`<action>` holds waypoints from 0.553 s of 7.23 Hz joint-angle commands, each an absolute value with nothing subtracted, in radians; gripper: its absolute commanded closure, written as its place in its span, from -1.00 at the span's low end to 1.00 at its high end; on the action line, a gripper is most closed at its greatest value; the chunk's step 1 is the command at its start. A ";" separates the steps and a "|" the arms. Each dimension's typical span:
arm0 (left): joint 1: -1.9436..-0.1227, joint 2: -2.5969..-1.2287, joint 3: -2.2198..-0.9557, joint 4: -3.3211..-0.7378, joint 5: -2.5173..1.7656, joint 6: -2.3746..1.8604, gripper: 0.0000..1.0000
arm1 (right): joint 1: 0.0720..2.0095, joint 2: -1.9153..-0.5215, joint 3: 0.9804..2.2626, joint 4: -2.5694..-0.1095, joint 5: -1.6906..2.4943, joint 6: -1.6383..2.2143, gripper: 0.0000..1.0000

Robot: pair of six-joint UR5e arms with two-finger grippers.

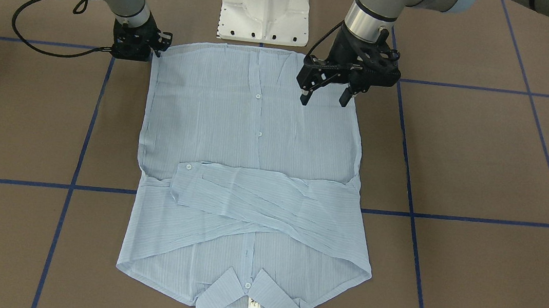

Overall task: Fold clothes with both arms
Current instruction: 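Hold the right gripper at the side edge near the hem, left gripper on the chest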

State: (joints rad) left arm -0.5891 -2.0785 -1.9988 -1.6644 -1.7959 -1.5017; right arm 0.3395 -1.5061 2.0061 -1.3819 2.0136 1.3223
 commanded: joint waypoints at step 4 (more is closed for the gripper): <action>-0.589 -2.080 -1.999 -1.664 -1.795 -1.502 -0.98 | 0.351 -1.503 1.999 -1.382 2.019 1.322 0.08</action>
State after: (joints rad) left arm -0.5891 -2.0790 -1.9988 -1.6644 -1.7960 -1.5018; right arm 0.3500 -1.5034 2.0008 -1.3821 2.0191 1.3223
